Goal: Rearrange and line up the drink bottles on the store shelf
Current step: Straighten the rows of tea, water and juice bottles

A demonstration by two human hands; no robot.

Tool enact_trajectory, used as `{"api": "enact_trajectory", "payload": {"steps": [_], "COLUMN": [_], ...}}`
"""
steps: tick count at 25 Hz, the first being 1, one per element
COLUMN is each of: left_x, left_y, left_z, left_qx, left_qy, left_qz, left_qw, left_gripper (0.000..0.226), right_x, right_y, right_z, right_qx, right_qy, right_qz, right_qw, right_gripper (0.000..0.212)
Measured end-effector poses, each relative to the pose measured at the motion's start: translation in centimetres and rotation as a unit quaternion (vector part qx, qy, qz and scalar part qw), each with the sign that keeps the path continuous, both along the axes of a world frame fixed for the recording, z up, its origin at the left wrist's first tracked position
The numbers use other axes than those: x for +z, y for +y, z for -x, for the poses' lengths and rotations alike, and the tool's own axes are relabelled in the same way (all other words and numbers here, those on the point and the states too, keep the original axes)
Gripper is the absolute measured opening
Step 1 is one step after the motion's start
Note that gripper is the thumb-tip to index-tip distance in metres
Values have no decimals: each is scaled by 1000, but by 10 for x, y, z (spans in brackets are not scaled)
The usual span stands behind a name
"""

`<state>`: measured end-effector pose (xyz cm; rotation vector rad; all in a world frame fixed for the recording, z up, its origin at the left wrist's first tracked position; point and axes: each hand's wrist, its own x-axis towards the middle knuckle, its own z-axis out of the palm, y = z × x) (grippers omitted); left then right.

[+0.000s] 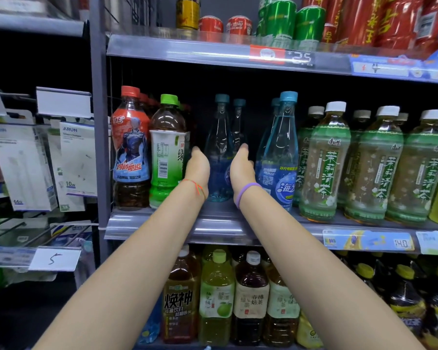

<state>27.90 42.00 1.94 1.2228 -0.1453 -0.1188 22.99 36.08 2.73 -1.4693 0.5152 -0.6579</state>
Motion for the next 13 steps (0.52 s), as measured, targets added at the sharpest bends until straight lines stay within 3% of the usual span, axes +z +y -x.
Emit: {"api": "enact_trajectory", "payload": {"steps": [3,9,13], "left_x": [-9,1,0], "left_y": [-8,1,6], "left_z": [-29,15,31], "left_qx": [-56,-106,-61], "left_qy": [16,4,-9], "left_qz": [6,14,-4], "left_qw": [998,994,998], "left_gripper": [61,37,43], "right_x": [0,-5,-10], "right_y": [1,7,10], "right_z": [-5,-2,0], "right_qx": [0,39,44], "right_qy": [-7,-15,-29], "right_qz": [-33,-49,-57], "right_qw": [999,998,997], "right_gripper": [76,77,106]}}
